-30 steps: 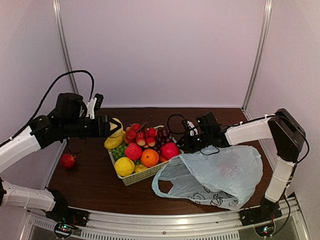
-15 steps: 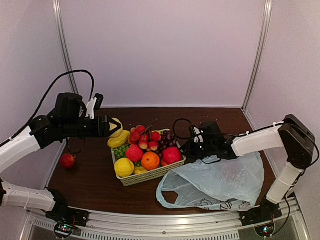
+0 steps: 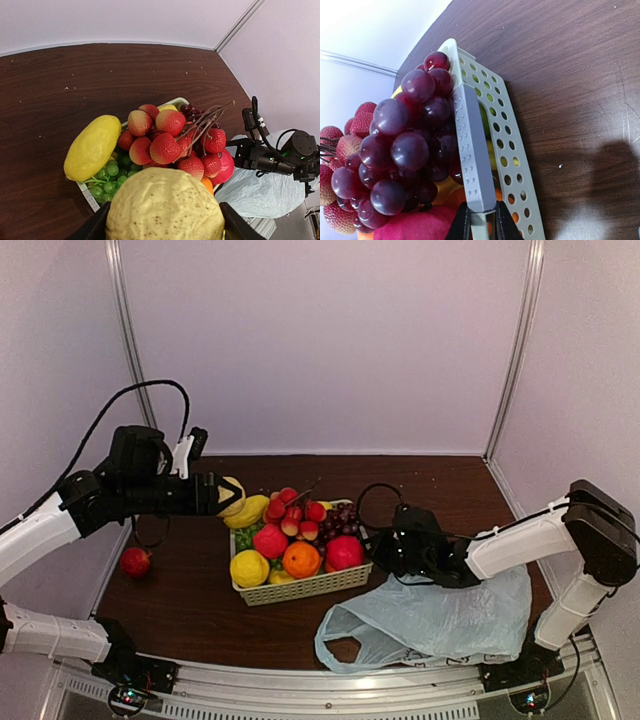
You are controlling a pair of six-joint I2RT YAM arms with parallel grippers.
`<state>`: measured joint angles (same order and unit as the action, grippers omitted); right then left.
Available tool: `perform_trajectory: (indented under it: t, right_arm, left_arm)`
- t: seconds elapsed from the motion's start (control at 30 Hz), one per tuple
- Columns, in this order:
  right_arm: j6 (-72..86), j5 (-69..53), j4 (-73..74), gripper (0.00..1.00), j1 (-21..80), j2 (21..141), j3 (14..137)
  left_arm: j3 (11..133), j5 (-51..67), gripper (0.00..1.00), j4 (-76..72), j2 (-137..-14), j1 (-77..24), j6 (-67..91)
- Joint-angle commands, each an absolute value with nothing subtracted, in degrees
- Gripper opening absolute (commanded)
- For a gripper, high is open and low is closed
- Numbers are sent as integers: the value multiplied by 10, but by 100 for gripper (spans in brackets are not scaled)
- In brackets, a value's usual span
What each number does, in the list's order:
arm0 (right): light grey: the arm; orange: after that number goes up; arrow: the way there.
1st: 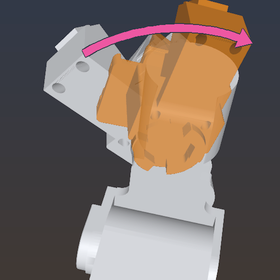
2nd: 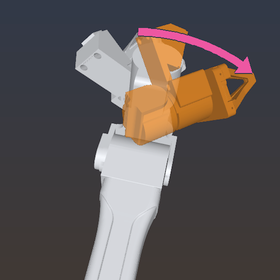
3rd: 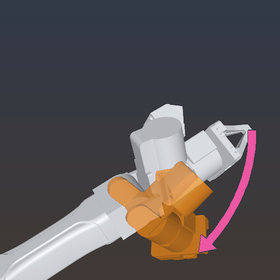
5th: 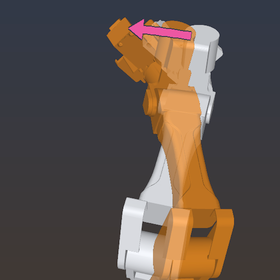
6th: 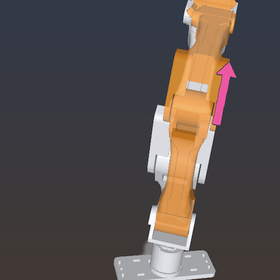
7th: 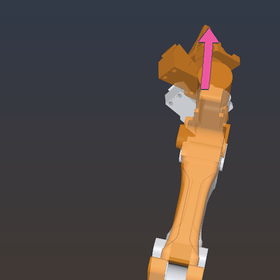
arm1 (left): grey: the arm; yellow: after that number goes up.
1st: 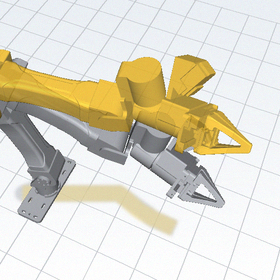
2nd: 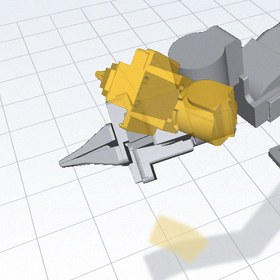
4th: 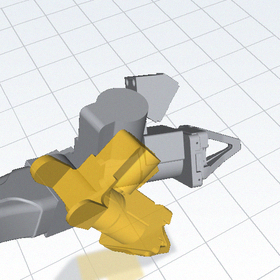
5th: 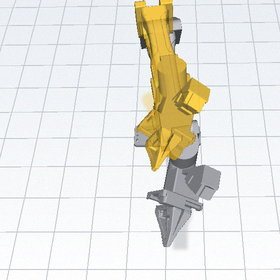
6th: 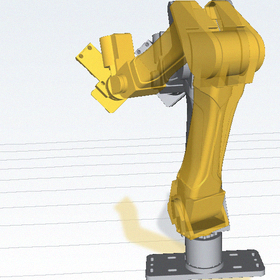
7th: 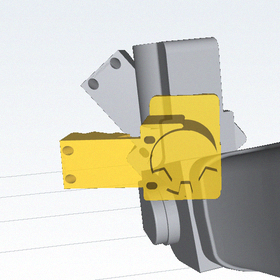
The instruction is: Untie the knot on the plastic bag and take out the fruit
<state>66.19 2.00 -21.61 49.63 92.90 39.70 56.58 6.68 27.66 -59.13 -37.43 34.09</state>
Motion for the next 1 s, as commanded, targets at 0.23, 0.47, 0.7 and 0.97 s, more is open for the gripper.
perform_trajectory:
  t: [0.23,0.47,0.7,0.97]
  right_arm:
    - [748,163,-304,0,555,984,464]
    - [763,219,-311,0,550,1026,514]
    - [772,263,-288,0,548,1045,543]
    - [714,205,-267,9,580,1038,554]
  left_arm:
    - [574,71,48,260,-592,-369,338]
    - [582,71,48,259,-603,-369,344]
    - [580,69,48,258,-610,-368,348]
    - [574,72,48,252,-613,-368,352]
